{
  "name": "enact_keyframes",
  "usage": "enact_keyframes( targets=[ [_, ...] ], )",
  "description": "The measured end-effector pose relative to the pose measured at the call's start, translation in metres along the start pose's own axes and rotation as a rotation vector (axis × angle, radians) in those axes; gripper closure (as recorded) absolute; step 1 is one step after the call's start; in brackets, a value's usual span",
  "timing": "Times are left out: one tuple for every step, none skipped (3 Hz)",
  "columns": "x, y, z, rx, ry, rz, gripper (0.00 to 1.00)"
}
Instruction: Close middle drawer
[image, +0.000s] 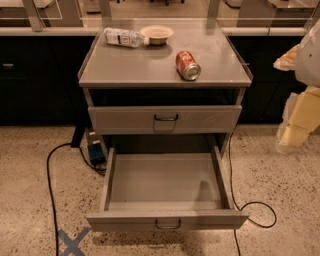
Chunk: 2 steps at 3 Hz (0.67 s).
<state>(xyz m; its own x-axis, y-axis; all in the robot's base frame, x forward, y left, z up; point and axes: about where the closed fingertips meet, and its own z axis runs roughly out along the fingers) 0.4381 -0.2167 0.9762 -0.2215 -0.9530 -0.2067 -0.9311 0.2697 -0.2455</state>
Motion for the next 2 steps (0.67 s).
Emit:
enact_keyframes(
  targets=[
    [0.0,0.0,0.0,0.0,0.0,0.0,0.0],
    [-0.001,0.017,0.029,-0.05,-0.021,0.006,0.0]
  ],
)
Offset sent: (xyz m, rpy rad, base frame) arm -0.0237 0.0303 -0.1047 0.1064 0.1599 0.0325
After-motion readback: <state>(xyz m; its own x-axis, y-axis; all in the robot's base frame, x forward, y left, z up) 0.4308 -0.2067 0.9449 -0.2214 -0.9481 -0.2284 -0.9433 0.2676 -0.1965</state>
